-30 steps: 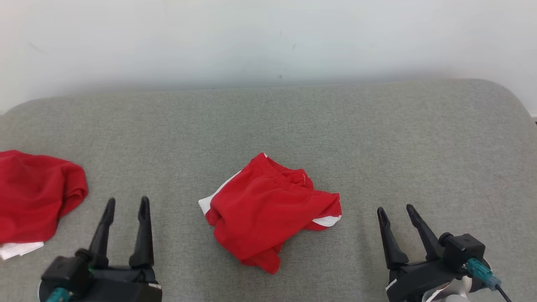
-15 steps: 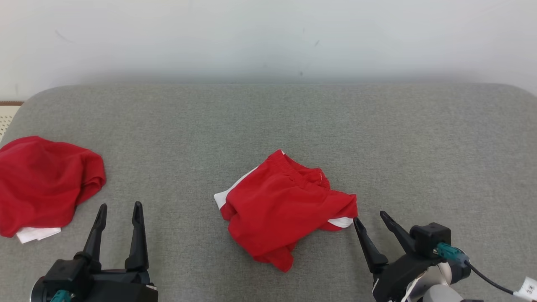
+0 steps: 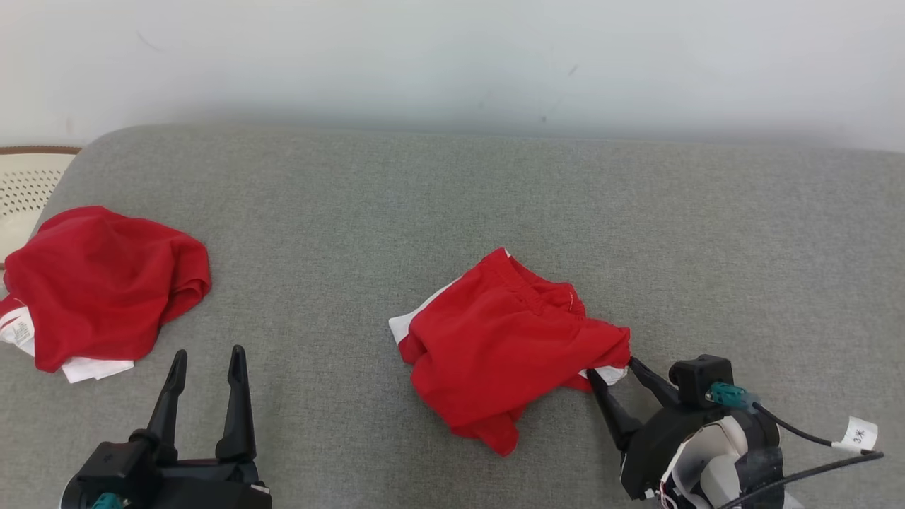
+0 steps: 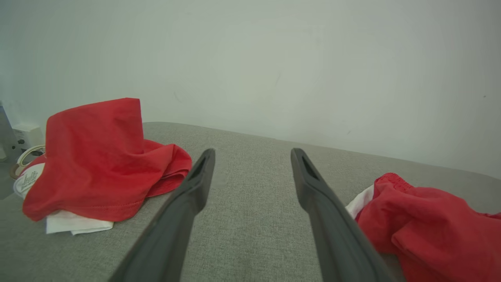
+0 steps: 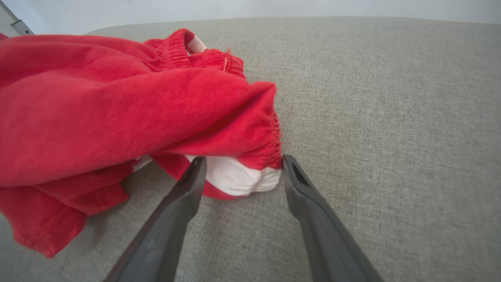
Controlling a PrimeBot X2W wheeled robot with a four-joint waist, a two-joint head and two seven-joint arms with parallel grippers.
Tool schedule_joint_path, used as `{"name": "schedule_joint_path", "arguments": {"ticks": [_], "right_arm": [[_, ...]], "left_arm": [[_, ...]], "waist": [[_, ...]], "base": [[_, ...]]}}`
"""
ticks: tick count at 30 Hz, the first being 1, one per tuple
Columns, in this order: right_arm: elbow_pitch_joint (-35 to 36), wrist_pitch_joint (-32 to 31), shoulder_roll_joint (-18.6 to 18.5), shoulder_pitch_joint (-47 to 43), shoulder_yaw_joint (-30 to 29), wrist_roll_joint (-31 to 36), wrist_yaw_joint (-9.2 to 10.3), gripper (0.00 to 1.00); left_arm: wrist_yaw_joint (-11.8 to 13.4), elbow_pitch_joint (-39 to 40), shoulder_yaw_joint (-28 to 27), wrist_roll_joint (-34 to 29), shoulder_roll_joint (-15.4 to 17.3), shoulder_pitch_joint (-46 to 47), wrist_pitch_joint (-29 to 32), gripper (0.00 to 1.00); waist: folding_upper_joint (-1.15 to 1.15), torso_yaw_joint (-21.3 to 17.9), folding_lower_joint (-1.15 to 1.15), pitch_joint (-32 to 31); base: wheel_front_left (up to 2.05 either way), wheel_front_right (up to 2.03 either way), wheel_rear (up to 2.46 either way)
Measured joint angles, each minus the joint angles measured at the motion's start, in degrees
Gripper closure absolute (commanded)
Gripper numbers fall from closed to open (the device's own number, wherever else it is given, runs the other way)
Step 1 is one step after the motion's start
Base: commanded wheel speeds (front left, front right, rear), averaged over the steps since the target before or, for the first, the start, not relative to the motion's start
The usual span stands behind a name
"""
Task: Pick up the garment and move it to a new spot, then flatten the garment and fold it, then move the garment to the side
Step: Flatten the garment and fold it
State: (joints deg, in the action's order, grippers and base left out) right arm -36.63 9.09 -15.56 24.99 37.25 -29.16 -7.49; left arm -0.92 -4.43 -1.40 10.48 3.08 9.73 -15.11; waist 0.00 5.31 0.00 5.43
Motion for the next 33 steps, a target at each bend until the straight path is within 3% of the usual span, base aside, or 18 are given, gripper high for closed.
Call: {"name": "schedule_joint_path", "arguments": {"ticks": [1,2,3,10,18,24,30,31,32,33], "right_arm": [[-0.8,0.1,-0.2,0.6,0.6,-0.3,0.00,0.59],[-1.5,0.6,-0.2,1.1,1.1,-0.8,0.00,0.83],[-2.2,1.0,-0.3,1.7,1.4,-1.2,0.00,1.00],[-3.2,4.6,-1.8,4.9,1.4,-2.2,0.00,1.00],[4.1,5.5,-6.3,6.2,-5.2,0.6,0.00,1.00],[10.9,2.2,-9.5,3.8,-12.0,4.0,0.00,1.00],[14.7,-3.0,-9.8,-1.6,-15.0,5.1,0.00,1.00],[15.2,-3.9,-9.7,-2.6,-15.5,5.1,0.00,0.95],[15.5,-4.9,-9.6,-3.4,-16.0,5.1,0.00,0.44],[15.7,-5.9,-9.5,-4.0,-16.1,5.3,0.00,0.00]], "left_arm": [[0.0,0.0,-0.1,0.0,0.0,0.0,0.0,0.00],[0.0,-0.1,-0.1,0.0,0.0,0.0,0.0,0.00],[0.0,-0.1,-0.1,0.0,0.0,0.0,0.0,0.00],[0.1,-0.2,-0.7,0.2,-0.1,0.0,0.0,0.00],[0.4,-0.4,-0.9,0.8,-0.2,-0.3,0.0,0.00],[0.8,-0.7,0.0,1.5,-0.2,-0.3,0.0,0.00],[1.0,-1.1,0.6,1.8,-0.2,-0.4,0.0,0.00],[1.0,-1.2,0.6,1.8,-0.2,-0.4,0.0,0.00],[1.0,-1.3,0.6,1.8,-0.2,-0.4,0.0,0.00],[1.0,-1.4,0.5,1.9,-0.2,-0.4,0.0,0.00]], "waist": [[0.00,0.1,0.00,0.1],[0.00,0.2,0.00,0.1],[0.00,0.3,0.00,0.2],[0.00,-0.3,0.00,0.5],[0.00,-2.4,0.00,0.5],[0.00,-3.3,0.00,0.1],[0.00,-3.0,0.00,-0.1],[0.00,-3.0,0.00,-0.1],[0.00,-2.9,0.00,-0.2],[0.00,-2.9,0.00,-0.3]], "base": [[0.00,0.00,0.00],[0.00,0.00,0.00],[0.00,0.00,0.00],[0.00,0.00,0.00],[0.00,0.00,0.00],[0.00,0.00,0.00],[0.00,0.00,0.00],[0.00,0.00,0.00],[0.00,0.00,0.00],[0.00,0.00,0.00]]}}
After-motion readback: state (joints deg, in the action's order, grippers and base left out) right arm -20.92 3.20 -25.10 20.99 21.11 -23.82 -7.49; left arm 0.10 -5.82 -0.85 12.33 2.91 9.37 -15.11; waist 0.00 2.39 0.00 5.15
